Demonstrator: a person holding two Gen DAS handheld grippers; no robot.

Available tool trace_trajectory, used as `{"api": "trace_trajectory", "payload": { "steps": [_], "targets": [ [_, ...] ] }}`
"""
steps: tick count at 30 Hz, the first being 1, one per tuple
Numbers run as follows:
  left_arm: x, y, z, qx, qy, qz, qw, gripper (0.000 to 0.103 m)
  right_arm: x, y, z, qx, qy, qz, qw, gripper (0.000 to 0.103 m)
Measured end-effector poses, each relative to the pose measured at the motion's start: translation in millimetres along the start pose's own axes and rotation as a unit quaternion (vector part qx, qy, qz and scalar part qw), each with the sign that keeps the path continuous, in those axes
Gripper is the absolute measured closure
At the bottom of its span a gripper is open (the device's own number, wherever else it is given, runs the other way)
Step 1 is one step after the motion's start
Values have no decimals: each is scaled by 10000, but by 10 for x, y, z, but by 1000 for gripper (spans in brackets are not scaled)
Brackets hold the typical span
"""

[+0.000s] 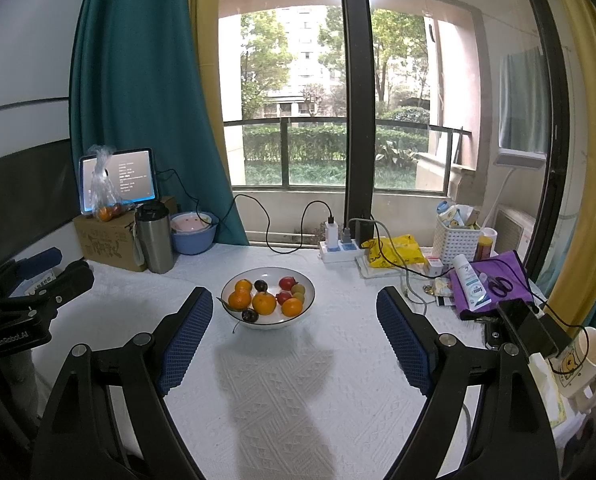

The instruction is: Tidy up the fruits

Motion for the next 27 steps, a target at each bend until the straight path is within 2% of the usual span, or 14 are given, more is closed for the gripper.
{"api": "trace_trajectory", "payload": {
  "steps": [27],
  "targets": [
    [19,-1,-4,45,-7,1,10000,11,21,-9,20,2,0,19,10000,16]
  ]
}}
Point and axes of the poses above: each gripper's, at about its wrist camera, not at the fingertips, and x roughly against the way its jaws point, y to its left, z to its underside, the point moved 4 cm from there along -x, roughly the way its jaws point, and after that the axes turned 7 degrees about -z, right-handed, at the moved point
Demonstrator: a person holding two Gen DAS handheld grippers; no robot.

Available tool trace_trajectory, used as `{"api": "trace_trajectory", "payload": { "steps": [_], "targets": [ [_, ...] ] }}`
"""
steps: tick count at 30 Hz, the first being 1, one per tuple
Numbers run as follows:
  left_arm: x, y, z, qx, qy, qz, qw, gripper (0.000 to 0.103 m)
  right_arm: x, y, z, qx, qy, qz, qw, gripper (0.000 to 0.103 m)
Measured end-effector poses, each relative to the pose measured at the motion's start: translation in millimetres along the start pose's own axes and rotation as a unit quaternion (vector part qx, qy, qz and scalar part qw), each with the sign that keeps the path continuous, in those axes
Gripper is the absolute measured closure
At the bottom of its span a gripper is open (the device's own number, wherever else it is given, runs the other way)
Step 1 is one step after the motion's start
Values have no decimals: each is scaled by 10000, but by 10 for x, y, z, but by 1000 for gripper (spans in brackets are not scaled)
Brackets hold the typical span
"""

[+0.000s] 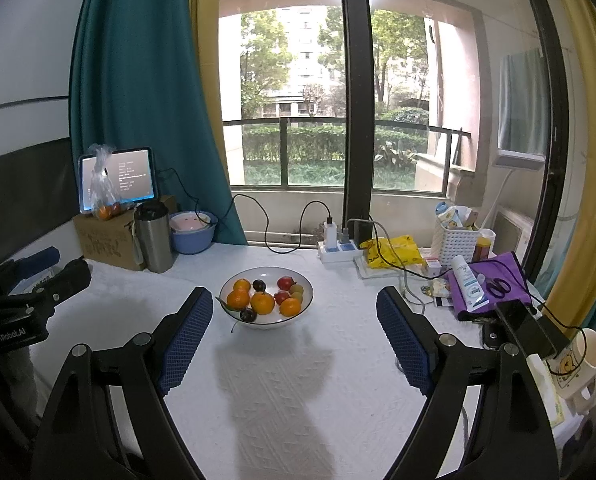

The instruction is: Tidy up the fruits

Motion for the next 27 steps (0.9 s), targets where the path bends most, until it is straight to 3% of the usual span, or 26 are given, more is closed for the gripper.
{"api": "trace_trajectory", "payload": {
  "steps": [27],
  "targets": [
    [25,-7,13,-9,-18,17,10000,11,11,-24,-21,17,13,-20,10000,16]
  ]
}}
Point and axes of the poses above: each gripper's, at about its wrist camera, not at the fingertips, and x roughly against the way its jaws point, y to its left, z to its underside, the point moved 4 cm from there along -x, roughly the way its jaws point, and after that the axes turned 7 degrees about -z, right-handed, at the moved point
